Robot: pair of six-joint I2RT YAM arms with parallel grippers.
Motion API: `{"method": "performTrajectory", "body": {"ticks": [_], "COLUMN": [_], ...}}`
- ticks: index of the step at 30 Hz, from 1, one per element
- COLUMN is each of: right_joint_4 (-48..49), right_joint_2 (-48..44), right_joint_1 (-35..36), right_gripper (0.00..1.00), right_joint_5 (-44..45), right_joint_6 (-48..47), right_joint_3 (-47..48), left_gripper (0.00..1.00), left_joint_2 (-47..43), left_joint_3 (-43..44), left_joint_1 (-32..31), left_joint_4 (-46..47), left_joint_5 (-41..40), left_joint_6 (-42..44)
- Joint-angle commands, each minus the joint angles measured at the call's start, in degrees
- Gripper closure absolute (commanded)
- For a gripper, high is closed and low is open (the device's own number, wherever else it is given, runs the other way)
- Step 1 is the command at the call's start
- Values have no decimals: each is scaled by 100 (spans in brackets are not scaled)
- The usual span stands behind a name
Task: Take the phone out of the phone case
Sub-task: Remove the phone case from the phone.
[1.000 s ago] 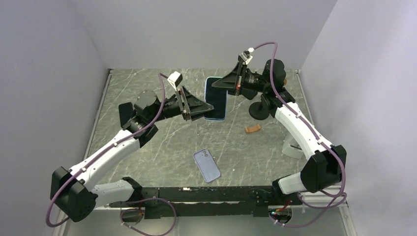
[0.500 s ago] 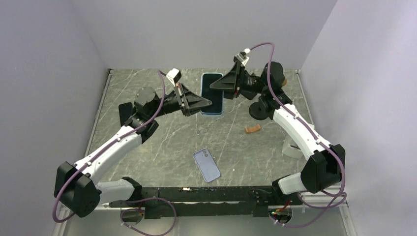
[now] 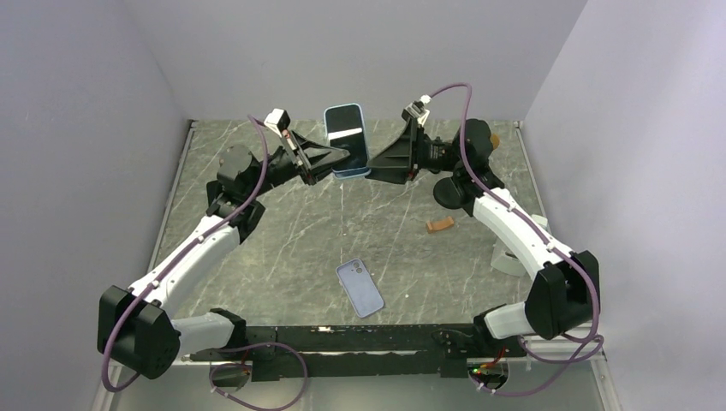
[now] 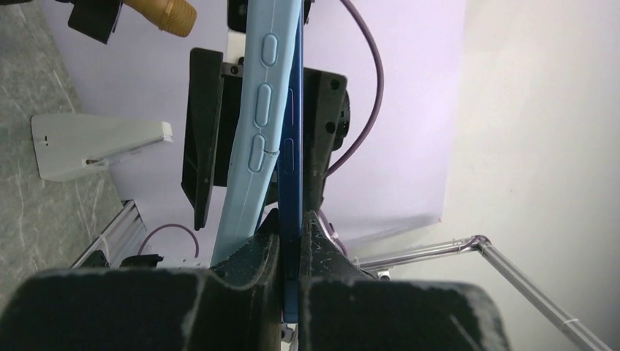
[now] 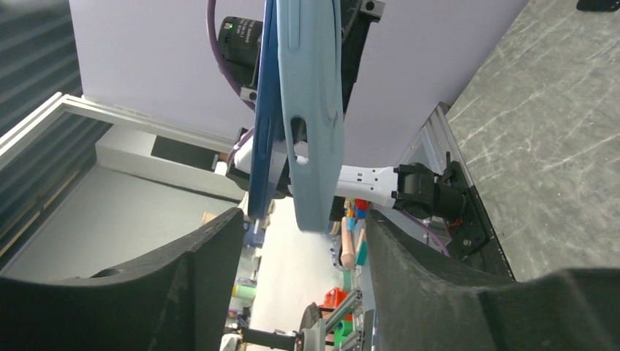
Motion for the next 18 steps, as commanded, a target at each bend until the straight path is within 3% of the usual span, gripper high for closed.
{"method": "performTrajectory", "body": {"ticks": [1,10,18], "right_joint_4": [117,267,153], "right_joint_2": [-300,-196,109], "right_joint_1": [-109,-99,226], "right_gripper": [40,55,58], "right_joint_5": [-99,-49,45], "right_joint_6": [-220,-154,-263], "right_joint_3": [-82,-89,268], "left_gripper": [100,100,100], "left_joint_2": [-222,-256,-254], "left_joint_3": [283,264,347], "left_joint_1": [123,144,35], "left_joint_4": [684,647,547], "left_joint_5": [8,29,3], "left_joint_6": [-219,-228,-133]}}
